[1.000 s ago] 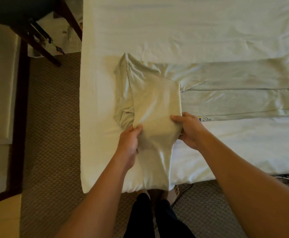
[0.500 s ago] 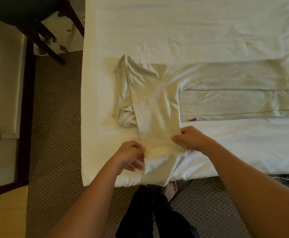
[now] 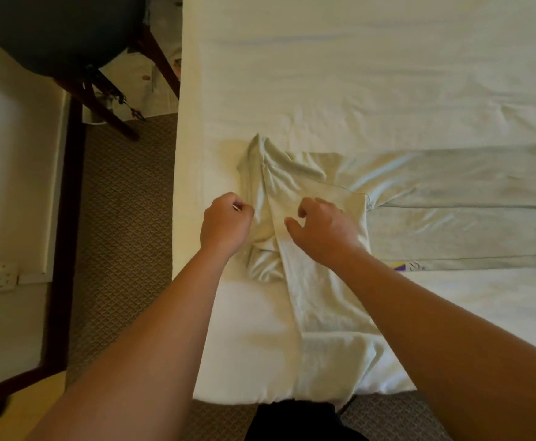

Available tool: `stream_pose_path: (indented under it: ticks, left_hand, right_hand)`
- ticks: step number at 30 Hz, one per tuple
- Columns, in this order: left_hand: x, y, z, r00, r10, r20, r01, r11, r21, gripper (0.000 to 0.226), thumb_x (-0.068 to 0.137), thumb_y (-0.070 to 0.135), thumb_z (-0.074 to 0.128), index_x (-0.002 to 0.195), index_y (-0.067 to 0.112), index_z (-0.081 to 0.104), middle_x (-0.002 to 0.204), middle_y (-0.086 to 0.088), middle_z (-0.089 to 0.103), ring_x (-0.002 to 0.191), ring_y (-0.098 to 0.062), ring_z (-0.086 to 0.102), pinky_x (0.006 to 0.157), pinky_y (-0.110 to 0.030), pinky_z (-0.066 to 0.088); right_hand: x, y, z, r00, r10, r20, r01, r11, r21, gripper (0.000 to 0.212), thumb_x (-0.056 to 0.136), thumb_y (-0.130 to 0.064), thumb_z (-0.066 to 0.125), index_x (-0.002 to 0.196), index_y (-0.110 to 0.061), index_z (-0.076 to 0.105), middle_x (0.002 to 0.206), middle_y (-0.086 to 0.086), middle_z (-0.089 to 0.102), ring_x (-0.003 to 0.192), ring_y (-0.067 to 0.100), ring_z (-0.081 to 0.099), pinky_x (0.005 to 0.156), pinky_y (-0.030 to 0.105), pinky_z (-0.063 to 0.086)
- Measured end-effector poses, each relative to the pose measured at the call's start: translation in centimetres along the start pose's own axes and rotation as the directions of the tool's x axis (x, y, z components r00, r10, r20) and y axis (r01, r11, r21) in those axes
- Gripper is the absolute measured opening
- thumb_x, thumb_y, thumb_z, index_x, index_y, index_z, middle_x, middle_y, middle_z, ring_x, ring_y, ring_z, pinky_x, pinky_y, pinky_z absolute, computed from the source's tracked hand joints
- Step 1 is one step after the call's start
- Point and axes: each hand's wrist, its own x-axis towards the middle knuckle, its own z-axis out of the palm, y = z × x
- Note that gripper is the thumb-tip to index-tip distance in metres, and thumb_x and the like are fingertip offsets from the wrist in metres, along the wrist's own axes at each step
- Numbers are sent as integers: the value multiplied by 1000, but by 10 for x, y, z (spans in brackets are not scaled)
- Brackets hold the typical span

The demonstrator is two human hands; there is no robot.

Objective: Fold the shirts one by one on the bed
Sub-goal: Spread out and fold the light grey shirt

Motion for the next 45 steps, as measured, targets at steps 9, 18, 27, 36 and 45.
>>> stream_pose_path:
  ticks: [9,18,27,36,45]
  left_hand:
    - [112,18,1,988,155,19,-156,976,151,48,94,34,58,142,30,49,126,0,57,109,-23,58,89,-41,51]
    - [159,44,7,967,167,193,-205,959,195,14,86,36,65,96,29,59,88,10,63,86,-23,62,73,-37,51]
    - [161,44,0,973,185,137,-212,951,225,7,91,26,62,84,23,60,76,5,61,71,-20,59,57,-32,40]
    - [153,42,1,996,47,71,-49,998,29,21,96,36,49,82,23,57,77,7,58,71,-14,53,57,-32,33]
    - [150,32,17,965,243,-101,-201,929,312,16,98,39,61,96,24,57,96,4,58,93,-29,60,68,-34,38]
  right_hand:
    - [80,-45,16,997,19,75,-7,987,-158,26,97,-39,50,112,-18,53,104,4,61,96,28,64,74,36,49]
    - [89,-39,13,988,57,140,-34,987,-159,25,90,-42,49,79,-21,41,74,-4,50,66,20,51,61,31,40]
    - [103,-53,9,932,78,354,-36,991,-125,18,90,-28,56,74,-20,52,75,-1,57,63,16,53,56,27,41]
    - [113,-8,-18,977,214,17,-207,917,340,15,92,-18,57,102,-19,69,76,-3,66,69,15,62,62,28,47]
    - [133,53,-26,957,287,-43,-282,954,100,20,100,-22,50,119,-20,54,99,5,66,82,26,58,69,33,46]
